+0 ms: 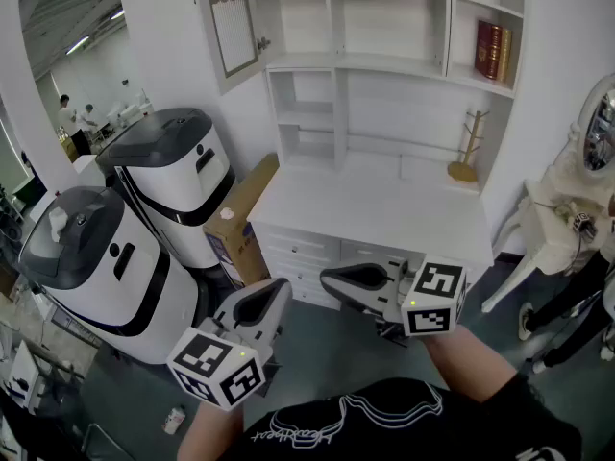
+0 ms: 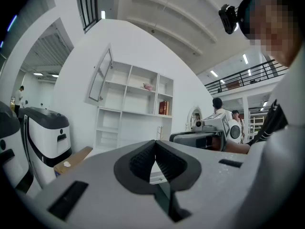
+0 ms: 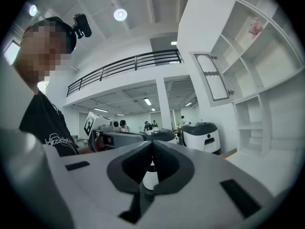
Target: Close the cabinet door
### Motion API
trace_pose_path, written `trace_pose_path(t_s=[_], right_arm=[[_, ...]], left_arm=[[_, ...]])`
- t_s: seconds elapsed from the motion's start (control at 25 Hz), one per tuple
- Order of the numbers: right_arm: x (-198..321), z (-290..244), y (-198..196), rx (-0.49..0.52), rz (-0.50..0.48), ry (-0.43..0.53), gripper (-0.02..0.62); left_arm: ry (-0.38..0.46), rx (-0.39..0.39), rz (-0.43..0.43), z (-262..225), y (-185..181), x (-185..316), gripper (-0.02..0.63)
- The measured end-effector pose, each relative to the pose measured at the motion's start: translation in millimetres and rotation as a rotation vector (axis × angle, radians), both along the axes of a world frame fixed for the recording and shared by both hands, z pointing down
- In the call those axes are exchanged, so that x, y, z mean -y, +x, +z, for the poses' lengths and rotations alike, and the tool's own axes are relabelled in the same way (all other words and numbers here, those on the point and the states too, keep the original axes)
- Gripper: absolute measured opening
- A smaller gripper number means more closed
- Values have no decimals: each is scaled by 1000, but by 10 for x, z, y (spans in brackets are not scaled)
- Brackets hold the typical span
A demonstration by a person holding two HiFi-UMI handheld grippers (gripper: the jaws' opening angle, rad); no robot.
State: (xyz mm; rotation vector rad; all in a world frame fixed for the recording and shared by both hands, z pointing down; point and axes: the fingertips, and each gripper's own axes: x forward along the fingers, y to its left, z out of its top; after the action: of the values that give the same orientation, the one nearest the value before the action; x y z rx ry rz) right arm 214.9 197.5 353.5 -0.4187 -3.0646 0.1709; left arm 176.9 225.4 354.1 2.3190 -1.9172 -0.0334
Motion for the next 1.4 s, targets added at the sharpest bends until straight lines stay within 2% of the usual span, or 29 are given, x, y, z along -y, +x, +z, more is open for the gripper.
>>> trace_pose_path(t_s=[0.48, 0.8, 1.08, 1.24, 1.4], right_arm=[[-181, 203, -433, -16, 26, -52, 1], [-141, 509, -648, -99, 50, -89, 0], [194, 583, -934, -73, 37, -153, 0], [491, 607, -1288, -64, 5, -164, 0], [983, 536, -1672, -34, -2, -181, 0]], left_arm=[[-7, -36, 22, 194, -430, -222, 5], [-16, -125, 17, 416, -723, -231, 5], [-40, -133, -17, 597, -1029, 27, 5], [-56, -132, -43, 646, -1355, 310, 5], [-54, -135, -33, 626, -1702, 753, 5]])
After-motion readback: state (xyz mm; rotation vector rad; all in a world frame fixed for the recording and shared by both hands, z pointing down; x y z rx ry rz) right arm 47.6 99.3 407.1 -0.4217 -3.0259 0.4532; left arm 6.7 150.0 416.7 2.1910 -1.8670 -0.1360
